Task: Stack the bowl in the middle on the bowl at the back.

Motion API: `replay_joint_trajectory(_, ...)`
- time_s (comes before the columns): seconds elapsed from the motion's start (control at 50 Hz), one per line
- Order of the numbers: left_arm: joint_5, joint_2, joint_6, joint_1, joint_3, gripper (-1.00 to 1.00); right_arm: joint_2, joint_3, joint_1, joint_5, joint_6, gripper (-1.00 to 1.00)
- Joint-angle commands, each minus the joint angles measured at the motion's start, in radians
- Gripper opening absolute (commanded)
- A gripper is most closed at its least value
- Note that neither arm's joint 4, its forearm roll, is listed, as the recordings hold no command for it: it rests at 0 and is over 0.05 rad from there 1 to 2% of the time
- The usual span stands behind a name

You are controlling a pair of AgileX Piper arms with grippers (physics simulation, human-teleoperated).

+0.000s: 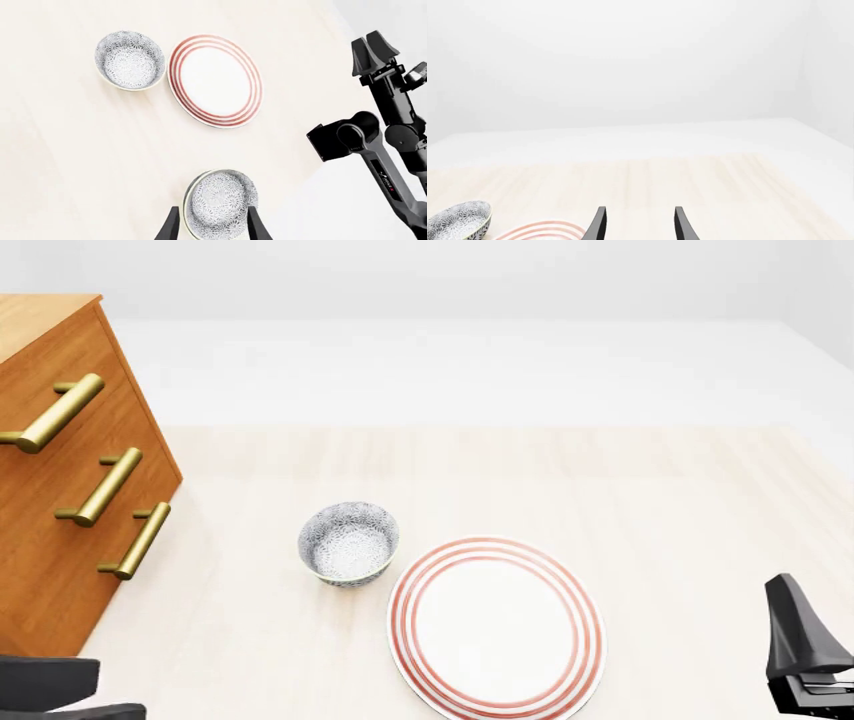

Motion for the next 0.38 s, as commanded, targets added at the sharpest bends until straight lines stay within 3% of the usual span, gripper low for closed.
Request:
replay_joint_trajectory(0.02,0.053,-0.042,-0.015,0.066,-0.194,1.0,0.0,0.0,0.001,0.003,-0.002,1.0)
replay_joint_trajectory(0.14,0.052,-0.096,-0.038,0.134,-0.273,1.0,0.0,-0.001,0.0,0.002,0.0,1.0)
replay_joint_trajectory(0.28,0.055,-0.132,0.018,0.192,-0.354,1.0,0.0,-0.001,0.001,0.002,0.001,1.0)
replay_joint_trajectory(0.38,0.063,-0.168,0.011,0.25,-0.351,1.0,0.0,-0.001,0.002,0.002,0.0,1.0)
